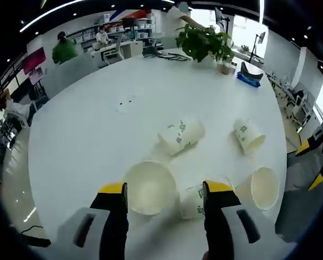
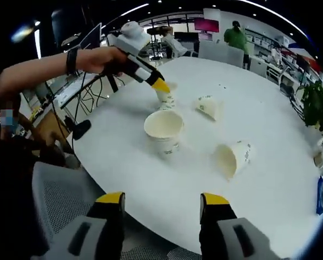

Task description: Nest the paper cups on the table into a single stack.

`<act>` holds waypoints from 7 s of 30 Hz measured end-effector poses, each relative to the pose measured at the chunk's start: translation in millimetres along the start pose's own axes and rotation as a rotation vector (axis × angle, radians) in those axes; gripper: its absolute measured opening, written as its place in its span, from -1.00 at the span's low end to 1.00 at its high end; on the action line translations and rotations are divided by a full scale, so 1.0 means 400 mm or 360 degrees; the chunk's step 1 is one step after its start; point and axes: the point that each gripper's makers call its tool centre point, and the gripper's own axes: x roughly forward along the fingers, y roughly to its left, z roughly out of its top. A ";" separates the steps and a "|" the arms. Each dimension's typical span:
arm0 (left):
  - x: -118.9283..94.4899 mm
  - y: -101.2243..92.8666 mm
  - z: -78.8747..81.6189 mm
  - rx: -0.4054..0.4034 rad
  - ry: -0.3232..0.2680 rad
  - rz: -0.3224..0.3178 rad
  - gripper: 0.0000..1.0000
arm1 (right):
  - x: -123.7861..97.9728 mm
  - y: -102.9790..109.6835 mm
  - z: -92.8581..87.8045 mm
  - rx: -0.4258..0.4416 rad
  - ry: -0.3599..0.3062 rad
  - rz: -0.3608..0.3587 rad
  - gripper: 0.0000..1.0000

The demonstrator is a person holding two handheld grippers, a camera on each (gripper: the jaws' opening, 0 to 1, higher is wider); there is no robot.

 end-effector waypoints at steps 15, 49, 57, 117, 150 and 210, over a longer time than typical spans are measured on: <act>0.090 -0.010 -0.040 0.0022 0.0235 -0.0073 -0.25 | -0.004 -0.007 0.030 0.0047 -0.0104 -0.0028 0.19; 0.154 0.044 -0.080 0.0143 0.0417 -0.0016 -0.99 | -0.021 -0.012 0.018 0.0024 -0.0169 -0.0008 0.43; 0.142 0.057 -0.084 0.0131 0.0424 -0.0026 -1.00 | -0.020 -0.008 0.016 0.0022 -0.0175 -0.0004 0.43; -0.187 -0.351 0.015 0.0396 0.0428 -0.0237 -1.00 | -0.006 -0.003 -0.054 -0.0108 -0.0139 0.0112 0.45; -0.088 -0.474 -0.047 0.0518 0.0559 -0.0380 -1.00 | -0.014 -0.021 -0.027 -0.0087 -0.0208 0.0074 0.46; -0.119 -0.399 -0.036 0.0542 0.0303 -0.0233 -0.08 | 0.043 -0.052 0.018 0.0053 -0.0215 0.0019 0.34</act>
